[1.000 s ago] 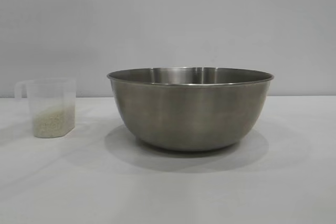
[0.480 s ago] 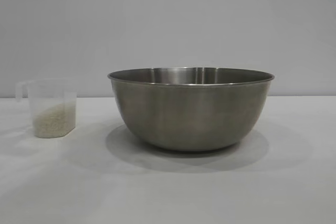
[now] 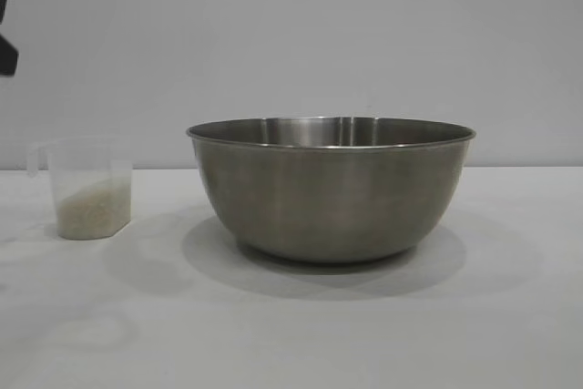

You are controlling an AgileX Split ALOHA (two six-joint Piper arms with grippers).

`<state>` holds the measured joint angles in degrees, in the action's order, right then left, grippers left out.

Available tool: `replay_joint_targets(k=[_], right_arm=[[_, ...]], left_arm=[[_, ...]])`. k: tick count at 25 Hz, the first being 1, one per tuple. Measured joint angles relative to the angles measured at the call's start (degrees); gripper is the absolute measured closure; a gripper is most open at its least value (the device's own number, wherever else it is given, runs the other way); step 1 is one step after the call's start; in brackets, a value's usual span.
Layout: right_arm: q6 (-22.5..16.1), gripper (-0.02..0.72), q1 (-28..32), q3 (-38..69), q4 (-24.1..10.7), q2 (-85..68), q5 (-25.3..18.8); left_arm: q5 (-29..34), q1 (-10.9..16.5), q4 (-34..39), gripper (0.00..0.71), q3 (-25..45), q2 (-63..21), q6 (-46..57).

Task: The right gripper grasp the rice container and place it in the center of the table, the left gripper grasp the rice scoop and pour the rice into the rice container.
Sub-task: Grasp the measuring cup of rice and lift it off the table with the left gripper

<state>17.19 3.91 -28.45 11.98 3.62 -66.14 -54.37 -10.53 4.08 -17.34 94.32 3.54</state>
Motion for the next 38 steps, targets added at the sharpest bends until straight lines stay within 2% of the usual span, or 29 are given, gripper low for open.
replay_joint_targets(k=[6,12,20,38], right_arm=[[0.0,0.469,0.0,0.0,0.0,0.0,0.0],[0.0,0.469,0.0,0.0,0.0,0.0,0.0],[0.0,0.469,0.0,0.0,0.0,0.0,0.0],[0.0,0.469,0.0,0.0,0.0,0.0,0.0]], left_arm=[[-10.1,0.0,0.0,0.548,2.3,8.9,-0.2],[-10.7,0.0,0.0,0.548,2.4,16.1,-0.4],[-10.9,0.0,-4.1,0.548,2.0,17.9,-0.9],[-11.1,0.0,-1.6,0.548,-7.7,23.9,-1.1]])
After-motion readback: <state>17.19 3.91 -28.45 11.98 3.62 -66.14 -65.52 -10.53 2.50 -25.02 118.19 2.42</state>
